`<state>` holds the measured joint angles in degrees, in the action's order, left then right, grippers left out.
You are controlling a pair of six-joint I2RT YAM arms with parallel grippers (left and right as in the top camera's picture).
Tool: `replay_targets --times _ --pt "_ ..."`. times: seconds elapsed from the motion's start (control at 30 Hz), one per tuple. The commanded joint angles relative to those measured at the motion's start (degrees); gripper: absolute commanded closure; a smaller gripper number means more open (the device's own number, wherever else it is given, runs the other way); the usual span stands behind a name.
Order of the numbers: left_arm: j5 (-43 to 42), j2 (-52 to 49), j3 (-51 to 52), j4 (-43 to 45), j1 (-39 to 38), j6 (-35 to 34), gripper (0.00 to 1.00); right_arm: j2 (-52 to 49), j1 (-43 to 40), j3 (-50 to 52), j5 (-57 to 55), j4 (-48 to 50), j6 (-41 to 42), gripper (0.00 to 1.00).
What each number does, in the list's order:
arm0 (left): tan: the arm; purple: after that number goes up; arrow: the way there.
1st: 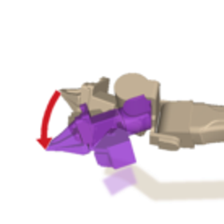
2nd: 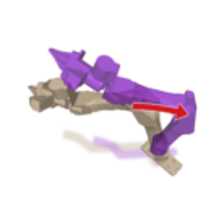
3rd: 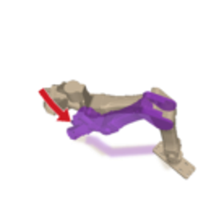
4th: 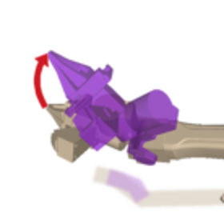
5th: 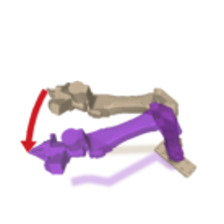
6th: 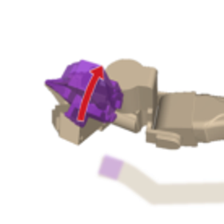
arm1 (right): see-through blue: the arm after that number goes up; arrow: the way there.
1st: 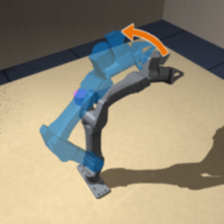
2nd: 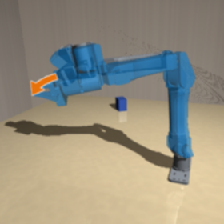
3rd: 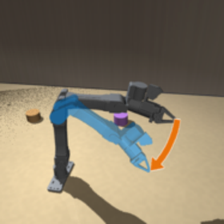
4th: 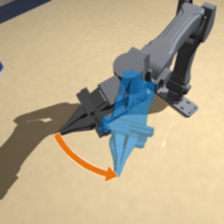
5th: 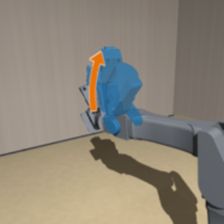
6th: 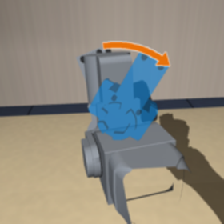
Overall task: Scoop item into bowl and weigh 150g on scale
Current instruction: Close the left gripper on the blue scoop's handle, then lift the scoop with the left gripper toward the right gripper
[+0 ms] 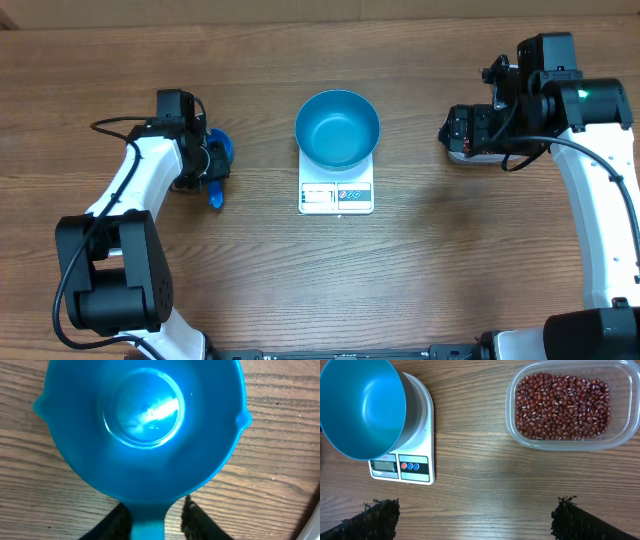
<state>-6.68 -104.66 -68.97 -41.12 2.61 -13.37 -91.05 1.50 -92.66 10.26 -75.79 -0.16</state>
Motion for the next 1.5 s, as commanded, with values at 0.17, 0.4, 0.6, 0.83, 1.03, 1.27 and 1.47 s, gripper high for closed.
replay_targets --times 0.17,0.4,0.6,0.83,1.03,1.27,1.47 --pt "-0.44 -0.07 0.37 1.11 -0.44 -0.37 0.73 -0.48 -0.22 -0.28 0.35 -0.44 0.24 0.0" --pt "-3.28 0.24 -1.55 0.81 -0.26 -1.46 0.81 -0.48 -0.22 -0.31 0.68 1.16 6.82 0.0" --pt "-10.27 0.44 -12.2 -6.67 1.55 -1.51 0.85 -0.42 -0.24 -0.39 6.51 2.89 6.8 0.0" --pt "-28.37 0.44 -23.34 -11.76 3.04 -2.56 0.85 2.67 -1.31 -0.42 23.5 9.57 6.82 0.0" --pt "-42.8 0.44 -27.19 -10.58 2.64 -11.06 0.85 2.84 -0.96 -0.37 39.39 13.68 6.88 0.0" --pt "-49.0 0.44 -27.23 -9.64 1.01 -30.01 0.91 2.84 4.55 -0.35 37.24 20.2 12.09 0.0" --pt "-54.88 0.44 -27.23 -9.64 -0.83 -36.13 0.96 2.4 7.5 -0.35 26.14 29.53 22.53 0.0"
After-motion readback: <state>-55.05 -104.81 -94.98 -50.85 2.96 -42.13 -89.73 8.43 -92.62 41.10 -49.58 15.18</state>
